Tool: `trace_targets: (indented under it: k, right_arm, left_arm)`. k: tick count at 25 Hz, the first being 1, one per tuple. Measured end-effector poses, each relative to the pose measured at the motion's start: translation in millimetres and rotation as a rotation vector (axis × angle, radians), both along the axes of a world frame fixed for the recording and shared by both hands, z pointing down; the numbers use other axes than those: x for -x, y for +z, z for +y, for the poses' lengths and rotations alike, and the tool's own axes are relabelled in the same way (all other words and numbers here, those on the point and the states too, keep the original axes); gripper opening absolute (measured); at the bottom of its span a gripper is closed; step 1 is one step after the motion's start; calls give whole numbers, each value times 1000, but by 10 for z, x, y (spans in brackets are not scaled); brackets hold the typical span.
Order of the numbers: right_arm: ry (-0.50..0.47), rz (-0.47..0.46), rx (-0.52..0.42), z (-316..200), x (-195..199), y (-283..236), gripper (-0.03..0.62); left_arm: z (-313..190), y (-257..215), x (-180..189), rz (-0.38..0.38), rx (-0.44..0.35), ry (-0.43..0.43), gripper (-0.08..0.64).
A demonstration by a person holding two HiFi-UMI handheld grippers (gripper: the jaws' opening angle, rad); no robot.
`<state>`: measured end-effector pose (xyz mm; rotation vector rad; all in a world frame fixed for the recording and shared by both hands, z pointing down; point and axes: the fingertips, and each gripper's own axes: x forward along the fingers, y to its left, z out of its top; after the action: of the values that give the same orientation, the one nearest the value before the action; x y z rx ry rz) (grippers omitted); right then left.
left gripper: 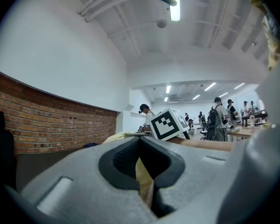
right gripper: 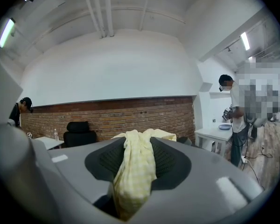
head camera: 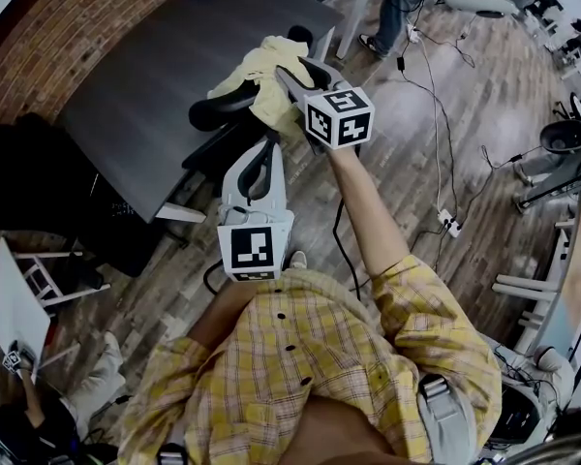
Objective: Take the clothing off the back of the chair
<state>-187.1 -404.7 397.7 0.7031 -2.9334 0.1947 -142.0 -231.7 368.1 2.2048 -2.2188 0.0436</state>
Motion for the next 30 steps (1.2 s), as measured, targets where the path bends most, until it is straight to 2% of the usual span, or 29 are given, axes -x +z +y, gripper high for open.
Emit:
trace_targets:
  k: [7, 24, 30]
  right_arm:
    - [-7, 1, 7, 40, -4, -30, 130]
    - [24, -27, -35, 174, -99, -272, 129]
    - [42, -60, -58, 217, -261, -457, 129]
  left_arm:
    - [13, 0, 5, 1, 2, 1, 0]
    - [116, -3, 58, 12, -6, 10, 0]
    - [173, -25, -24, 9, -13, 16, 0]
